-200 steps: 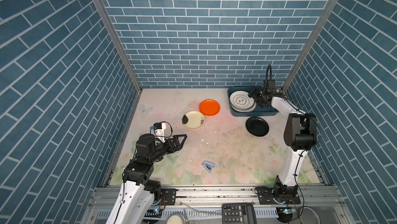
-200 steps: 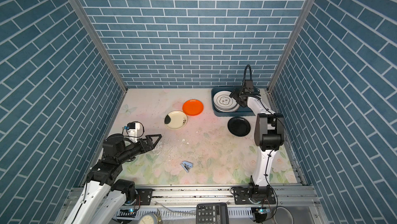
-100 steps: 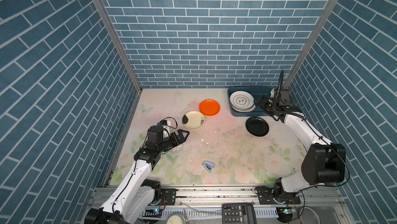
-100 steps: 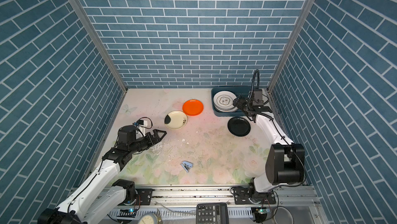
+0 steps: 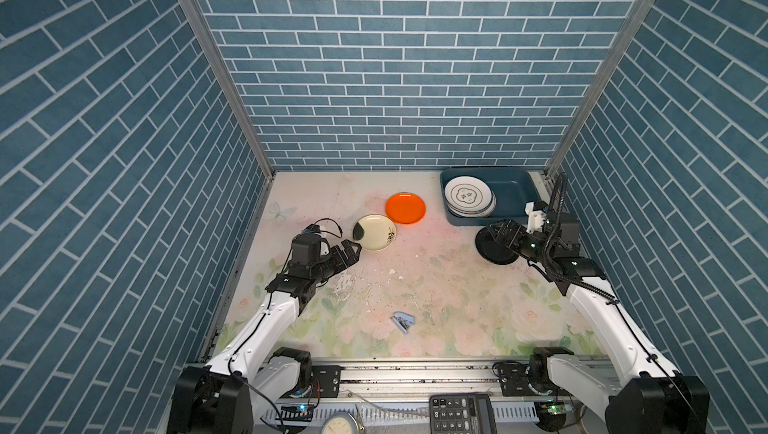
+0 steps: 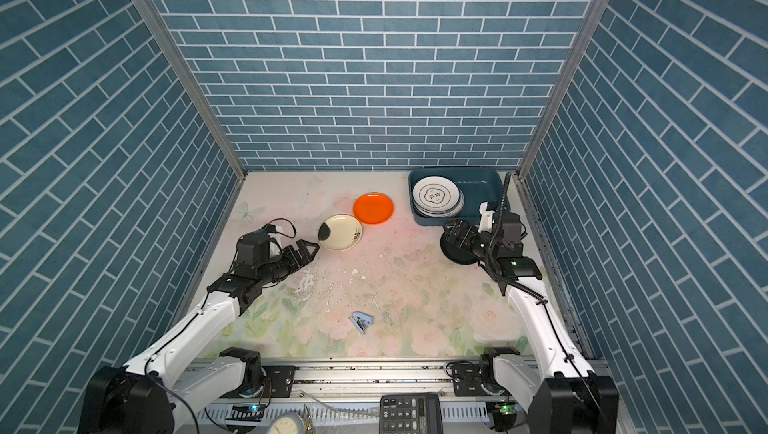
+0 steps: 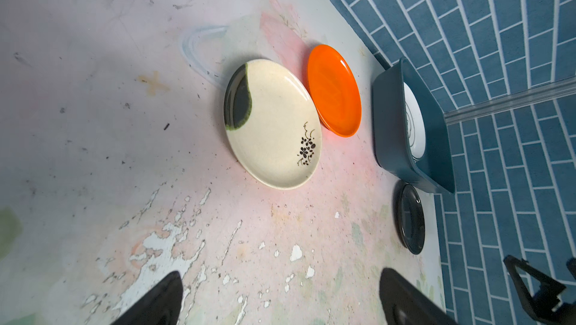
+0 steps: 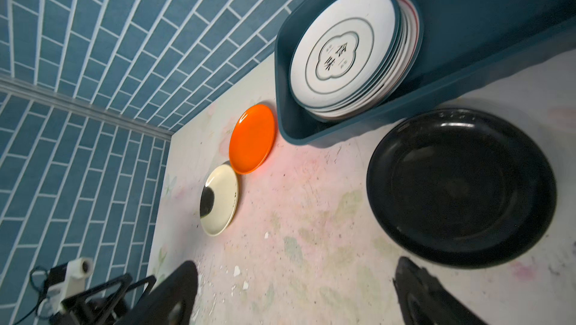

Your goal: Place the plates into the plastic bin on the countertop

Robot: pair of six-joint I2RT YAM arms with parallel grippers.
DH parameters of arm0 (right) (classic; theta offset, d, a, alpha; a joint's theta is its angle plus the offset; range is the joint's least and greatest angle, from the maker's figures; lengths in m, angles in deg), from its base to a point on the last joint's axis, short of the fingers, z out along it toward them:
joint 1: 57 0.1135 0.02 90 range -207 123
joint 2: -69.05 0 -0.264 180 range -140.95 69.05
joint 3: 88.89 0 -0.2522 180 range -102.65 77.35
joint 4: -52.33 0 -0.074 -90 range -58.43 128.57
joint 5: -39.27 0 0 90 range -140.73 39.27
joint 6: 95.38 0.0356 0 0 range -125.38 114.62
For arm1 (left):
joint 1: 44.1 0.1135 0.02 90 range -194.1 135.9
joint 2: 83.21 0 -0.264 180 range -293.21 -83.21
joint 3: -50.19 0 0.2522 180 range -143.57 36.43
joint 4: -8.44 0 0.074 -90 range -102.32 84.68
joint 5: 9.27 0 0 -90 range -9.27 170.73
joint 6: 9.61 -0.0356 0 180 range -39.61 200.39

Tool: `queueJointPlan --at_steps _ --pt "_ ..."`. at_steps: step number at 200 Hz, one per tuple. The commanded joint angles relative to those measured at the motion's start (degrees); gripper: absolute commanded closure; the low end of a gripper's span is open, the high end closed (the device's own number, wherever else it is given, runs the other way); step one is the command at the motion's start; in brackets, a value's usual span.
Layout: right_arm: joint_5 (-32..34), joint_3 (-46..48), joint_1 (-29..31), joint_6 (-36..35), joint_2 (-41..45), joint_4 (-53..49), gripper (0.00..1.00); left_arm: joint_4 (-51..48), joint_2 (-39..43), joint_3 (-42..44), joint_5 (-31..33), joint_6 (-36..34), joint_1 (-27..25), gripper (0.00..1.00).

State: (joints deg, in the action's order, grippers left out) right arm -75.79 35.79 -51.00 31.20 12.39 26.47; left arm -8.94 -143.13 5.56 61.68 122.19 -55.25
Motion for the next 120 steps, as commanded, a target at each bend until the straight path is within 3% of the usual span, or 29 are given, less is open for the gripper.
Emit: queueJointPlan --at_steps 1,52,82,120 --pt "-5.26 3.92 0.23 1.95 4.59 2.18 0.01 2.99 -2.35 -1.91 2.51 -0.17 -0.09 0.0" --pt "-8.81 12.64 0.18 4.59 10.0 7.59 0.02 6.56 -9.59 -4.81 3.85 -1.4 -0.03 0.0" --pt "-10.04 13.26 0.24 5.04 9.53 8.01 0.02 7.46 -13.38 -6.48 6.12 -3.42 0.3 0.0" --pt "-11.46 11.94 0.2 5.26 9.34 7.74 0.04 10.35 -18.09 -7.44 4.18 -2.47 2.45 0.01"
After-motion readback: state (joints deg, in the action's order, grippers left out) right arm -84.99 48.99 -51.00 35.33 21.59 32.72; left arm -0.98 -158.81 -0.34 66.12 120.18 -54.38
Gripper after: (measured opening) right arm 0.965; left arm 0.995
